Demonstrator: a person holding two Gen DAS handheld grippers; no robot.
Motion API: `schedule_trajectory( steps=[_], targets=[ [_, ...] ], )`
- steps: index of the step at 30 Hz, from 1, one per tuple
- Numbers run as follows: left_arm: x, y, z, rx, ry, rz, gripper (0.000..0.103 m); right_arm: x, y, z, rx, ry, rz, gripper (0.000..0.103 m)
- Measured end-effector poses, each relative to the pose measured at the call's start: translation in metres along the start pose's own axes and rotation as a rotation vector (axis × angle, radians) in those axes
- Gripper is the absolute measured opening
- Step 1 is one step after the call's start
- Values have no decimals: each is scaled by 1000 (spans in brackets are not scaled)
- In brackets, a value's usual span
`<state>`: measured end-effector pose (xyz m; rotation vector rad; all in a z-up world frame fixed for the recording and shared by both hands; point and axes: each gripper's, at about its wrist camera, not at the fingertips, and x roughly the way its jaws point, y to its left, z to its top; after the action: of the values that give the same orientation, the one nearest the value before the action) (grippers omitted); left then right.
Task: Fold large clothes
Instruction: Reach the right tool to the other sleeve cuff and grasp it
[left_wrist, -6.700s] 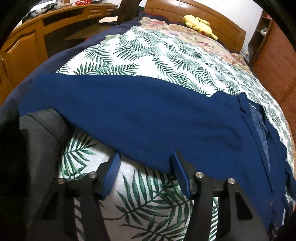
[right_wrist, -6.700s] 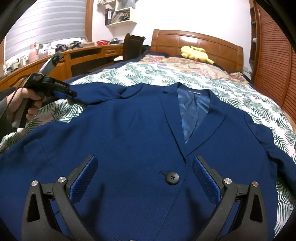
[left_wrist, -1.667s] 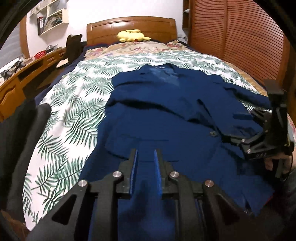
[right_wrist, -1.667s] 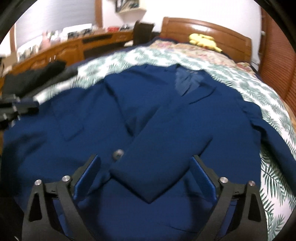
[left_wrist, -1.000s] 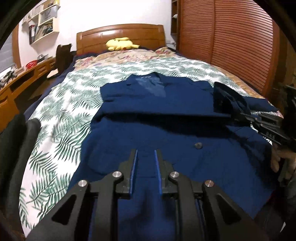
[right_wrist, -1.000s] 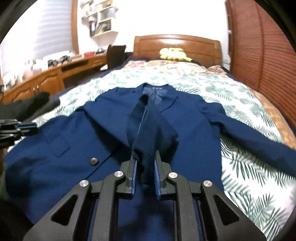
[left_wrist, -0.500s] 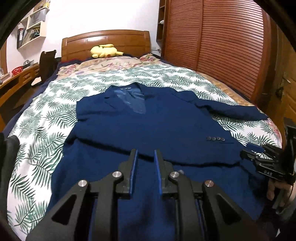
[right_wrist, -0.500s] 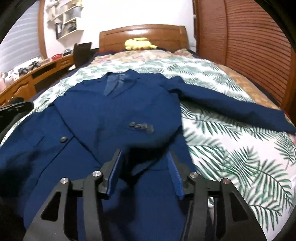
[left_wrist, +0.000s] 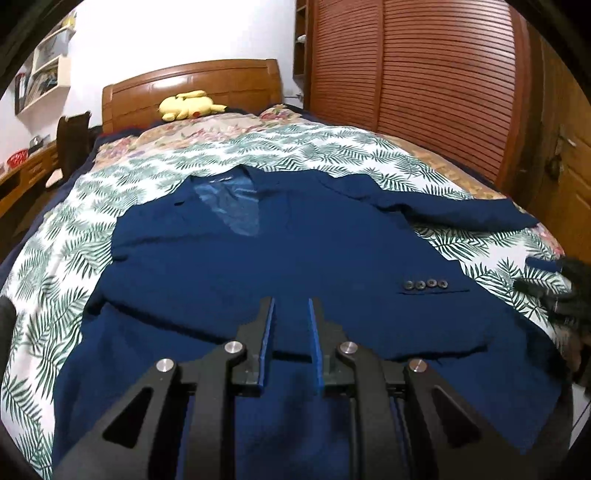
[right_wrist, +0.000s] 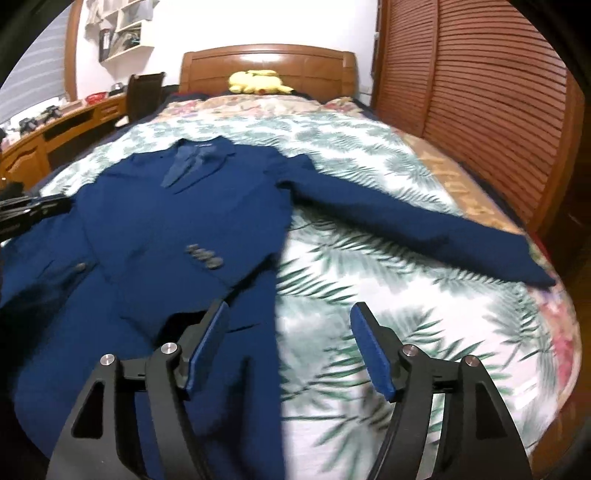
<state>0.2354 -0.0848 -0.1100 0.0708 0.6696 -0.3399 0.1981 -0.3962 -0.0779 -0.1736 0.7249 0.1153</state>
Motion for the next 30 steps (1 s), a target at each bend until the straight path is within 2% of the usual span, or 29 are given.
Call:
schedule_trajectory(
  steps=[6, 12, 17, 23, 27, 30],
  targets=[
    [11, -16, -4, 46, -7, -8, 15, 3, -53, 14, 15, 2, -54, 72],
    [27, -27, -15, 73, 25, -24, 15, 14, -120, 25, 57, 39, -130, 72],
    [28, -35, -20, 98, 20, -23, 15, 26, -185, 32, 109, 76, -247, 72],
    [31, -32, -23, 81, 30, -31, 15, 38, -259, 35, 204, 131, -365, 72],
    [38, -32, -25, 81, 59, -44, 15, 42, -293, 32, 285, 162, -393, 72],
    [40, -32, -26, 81, 72, -48, 15, 45, -309, 29, 343, 179, -379, 72]
  ],
)
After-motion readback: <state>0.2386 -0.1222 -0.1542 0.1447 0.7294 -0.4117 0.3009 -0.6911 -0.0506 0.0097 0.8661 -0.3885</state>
